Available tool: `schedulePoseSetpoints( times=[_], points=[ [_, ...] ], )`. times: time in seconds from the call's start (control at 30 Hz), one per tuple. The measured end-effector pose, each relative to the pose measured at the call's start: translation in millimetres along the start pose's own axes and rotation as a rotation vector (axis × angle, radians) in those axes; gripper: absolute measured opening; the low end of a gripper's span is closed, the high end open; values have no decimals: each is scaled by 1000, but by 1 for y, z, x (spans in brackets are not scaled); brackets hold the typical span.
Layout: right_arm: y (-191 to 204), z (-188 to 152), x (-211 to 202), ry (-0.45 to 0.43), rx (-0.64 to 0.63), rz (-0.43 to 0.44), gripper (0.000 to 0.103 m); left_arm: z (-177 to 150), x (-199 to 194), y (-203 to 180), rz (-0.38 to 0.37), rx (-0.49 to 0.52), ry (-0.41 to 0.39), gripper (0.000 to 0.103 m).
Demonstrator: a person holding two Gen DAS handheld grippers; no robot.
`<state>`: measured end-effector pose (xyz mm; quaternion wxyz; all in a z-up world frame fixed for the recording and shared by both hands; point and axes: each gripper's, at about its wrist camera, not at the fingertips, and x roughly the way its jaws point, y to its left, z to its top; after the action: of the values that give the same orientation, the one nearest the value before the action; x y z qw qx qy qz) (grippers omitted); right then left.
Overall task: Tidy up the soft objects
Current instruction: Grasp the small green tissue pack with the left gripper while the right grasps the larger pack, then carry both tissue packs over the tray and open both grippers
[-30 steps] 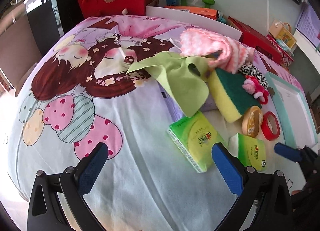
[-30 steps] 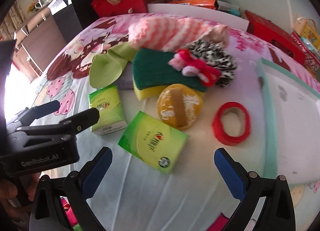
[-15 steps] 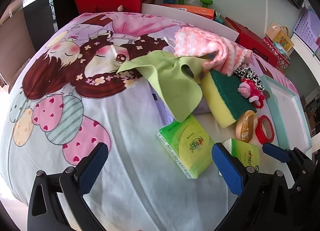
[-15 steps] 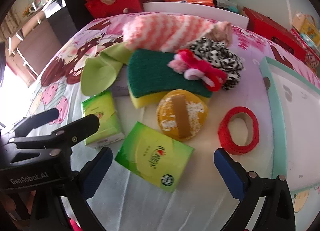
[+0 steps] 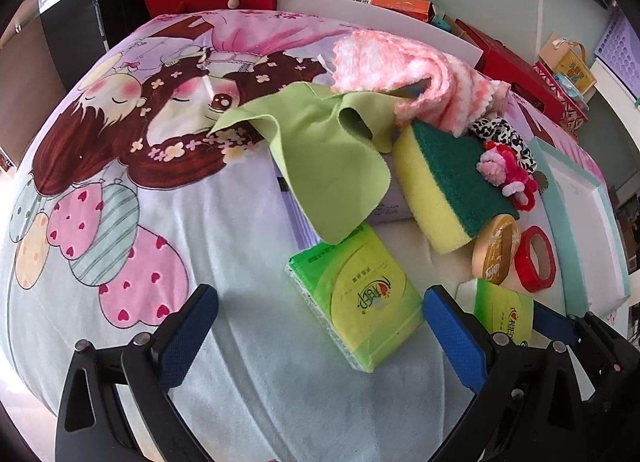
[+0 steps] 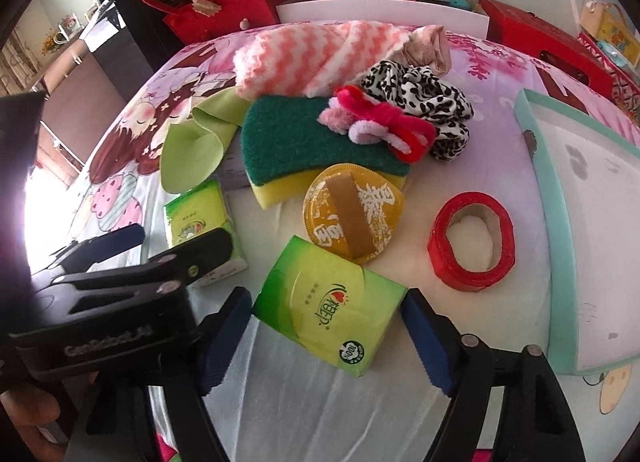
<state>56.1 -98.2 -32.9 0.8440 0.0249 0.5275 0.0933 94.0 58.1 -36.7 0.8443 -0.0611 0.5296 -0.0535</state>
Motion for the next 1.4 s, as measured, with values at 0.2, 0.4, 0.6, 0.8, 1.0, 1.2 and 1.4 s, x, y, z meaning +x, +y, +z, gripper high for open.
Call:
schedulePoseSetpoints(
  times=[0.2, 0.4, 0.6, 0.8, 1.0, 1.2, 1.4],
  points=[
    [-3, -3, -4, -5, 14, -3, 78, -3, 0, -6, -51, 5, 15, 82],
    [-5, -6, -12, -19, 29, -9, 78, -5, -5, -11, -105, -12, 12, 59],
    [-7, -11, -23, -30, 35, -9, 78, -11, -13, -8, -141, -47, -3, 49],
    [-7, -15, -36, -53, 41, -15, 78, -19, -29, -12, -173, -53, -27, 37],
    [-14, -17, -54, -90, 70, -12, 78, -20, -45, -18, -182, -33, -57, 23],
    [-20, -20, -66, -115, 89, -9, 78, -20, -59, -24, -205, -23, -99, 23],
    [-41, -9, -90, -182, 129, -57, 78, -1, -80, -50, -251, 43, -158, 23]
  ],
)
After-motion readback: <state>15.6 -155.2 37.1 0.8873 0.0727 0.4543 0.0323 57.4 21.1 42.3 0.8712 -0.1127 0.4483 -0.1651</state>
